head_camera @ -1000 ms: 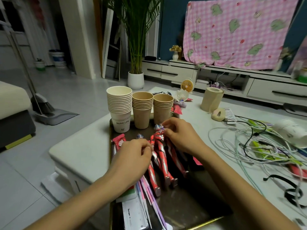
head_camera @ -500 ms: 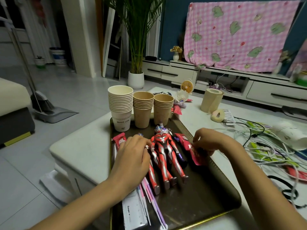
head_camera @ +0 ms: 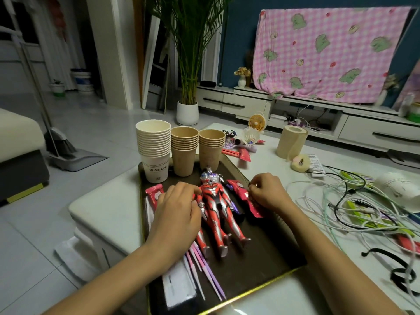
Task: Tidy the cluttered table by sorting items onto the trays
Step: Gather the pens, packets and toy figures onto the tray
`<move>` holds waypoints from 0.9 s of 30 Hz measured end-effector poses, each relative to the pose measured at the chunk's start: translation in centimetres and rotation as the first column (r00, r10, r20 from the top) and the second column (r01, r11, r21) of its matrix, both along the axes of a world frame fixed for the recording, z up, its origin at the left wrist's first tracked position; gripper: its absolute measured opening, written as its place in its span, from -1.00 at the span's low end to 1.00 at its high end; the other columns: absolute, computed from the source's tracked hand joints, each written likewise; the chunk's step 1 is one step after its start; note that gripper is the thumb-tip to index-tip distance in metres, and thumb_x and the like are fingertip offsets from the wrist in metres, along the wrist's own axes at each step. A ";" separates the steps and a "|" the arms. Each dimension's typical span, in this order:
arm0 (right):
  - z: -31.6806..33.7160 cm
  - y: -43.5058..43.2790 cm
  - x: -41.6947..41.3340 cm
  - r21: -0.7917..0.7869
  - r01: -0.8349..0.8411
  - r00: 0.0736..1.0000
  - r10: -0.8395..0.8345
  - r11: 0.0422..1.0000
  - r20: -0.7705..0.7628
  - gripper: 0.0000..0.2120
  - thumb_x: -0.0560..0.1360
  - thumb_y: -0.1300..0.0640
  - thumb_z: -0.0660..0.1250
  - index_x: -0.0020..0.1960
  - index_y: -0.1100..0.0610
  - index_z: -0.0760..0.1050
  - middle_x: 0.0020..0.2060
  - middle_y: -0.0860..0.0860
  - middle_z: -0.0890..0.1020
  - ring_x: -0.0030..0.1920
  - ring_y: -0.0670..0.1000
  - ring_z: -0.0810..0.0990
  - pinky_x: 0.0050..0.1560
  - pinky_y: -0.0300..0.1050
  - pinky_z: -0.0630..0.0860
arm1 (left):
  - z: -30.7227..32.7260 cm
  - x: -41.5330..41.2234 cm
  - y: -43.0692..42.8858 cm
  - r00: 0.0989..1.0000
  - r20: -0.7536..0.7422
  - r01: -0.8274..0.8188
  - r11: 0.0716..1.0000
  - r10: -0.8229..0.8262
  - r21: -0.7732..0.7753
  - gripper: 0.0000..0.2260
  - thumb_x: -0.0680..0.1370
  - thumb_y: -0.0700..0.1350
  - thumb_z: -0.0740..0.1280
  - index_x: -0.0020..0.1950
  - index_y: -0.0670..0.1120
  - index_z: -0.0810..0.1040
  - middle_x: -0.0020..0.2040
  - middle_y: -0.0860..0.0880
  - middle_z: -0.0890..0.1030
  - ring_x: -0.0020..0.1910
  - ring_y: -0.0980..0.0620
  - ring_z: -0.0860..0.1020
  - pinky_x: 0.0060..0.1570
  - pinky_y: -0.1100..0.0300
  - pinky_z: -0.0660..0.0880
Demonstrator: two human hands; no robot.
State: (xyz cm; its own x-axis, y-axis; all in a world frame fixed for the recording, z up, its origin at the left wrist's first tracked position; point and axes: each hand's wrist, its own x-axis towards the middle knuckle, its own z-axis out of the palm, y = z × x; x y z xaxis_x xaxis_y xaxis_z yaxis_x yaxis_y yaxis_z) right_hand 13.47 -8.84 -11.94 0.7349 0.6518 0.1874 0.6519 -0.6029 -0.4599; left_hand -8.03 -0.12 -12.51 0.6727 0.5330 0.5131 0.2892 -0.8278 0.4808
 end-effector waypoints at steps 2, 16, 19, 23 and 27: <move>-0.3 1.8 -0.5 0.044 0.010 1.000 -0.009 0.999 -0.019 -0.80 0.44 0.26 0.21 -0.10 0.31 0.59 -0.10 0.23 0.64 -0.07 0.18 0.56 -0.09 -0.06 0.47 | 0.1 0.2 0.6 1.000 -0.006 -0.012 1.000 0.012 -0.015 -0.77 0.54 -0.22 0.20 0.17 -0.07 0.49 0.11 0.02 0.49 0.15 0.03 0.40 0.17 0.19 0.24; -1.8 7.0 4.4 -0.105 0.072 0.960 -0.040 0.992 0.278 -0.66 0.57 0.05 0.13 0.31 0.03 0.45 0.46 0.19 0.15 0.42 0.21 0.15 0.36 0.06 0.15 | -2.5 1.6 3.1 0.975 -0.222 0.016 1.000 -0.014 0.005 -0.57 0.60 0.14 -0.02 0.47 0.15 0.16 0.53 0.16 -0.08 0.47 0.21 -0.22 0.43 0.19 -0.23; -3.2 6.9 5.0 -0.206 0.065 0.978 -0.022 0.976 0.206 -0.59 0.60 0.02 0.04 0.41 0.10 0.30 0.51 0.13 0.05 0.48 0.17 0.02 0.42 0.09 0.04 | -2.8 1.7 3.1 0.971 -0.239 0.004 1.000 0.000 0.016 -0.56 0.59 0.16 -0.05 0.47 0.17 0.13 0.53 0.16 -0.13 0.47 0.19 -0.25 0.44 0.16 -0.22; -3.2 6.9 4.9 -0.122 0.089 0.963 -0.054 0.989 0.265 -0.58 0.59 0.08 0.08 0.39 0.23 0.30 0.44 0.12 0.25 0.33 0.18 0.31 0.27 0.07 0.27 | -2.7 1.7 3.1 0.969 -0.247 0.003 1.000 0.003 0.021 -0.56 0.59 0.16 -0.04 0.47 0.17 0.14 0.53 0.17 -0.14 0.46 0.21 -0.25 0.44 0.18 -0.21; -2.0 6.0 4.2 0.219 0.147 0.901 -0.222 0.965 0.372 -0.76 0.54 0.20 0.18 0.07 0.27 0.57 0.09 0.20 0.60 0.04 0.22 0.47 0.03 0.04 0.33 | -2.5 1.6 3.0 0.969 -0.247 0.010 1.000 -0.006 0.015 -0.57 0.60 0.15 -0.03 0.47 0.15 0.14 0.53 0.15 -0.13 0.47 0.20 -0.24 0.42 0.20 -0.22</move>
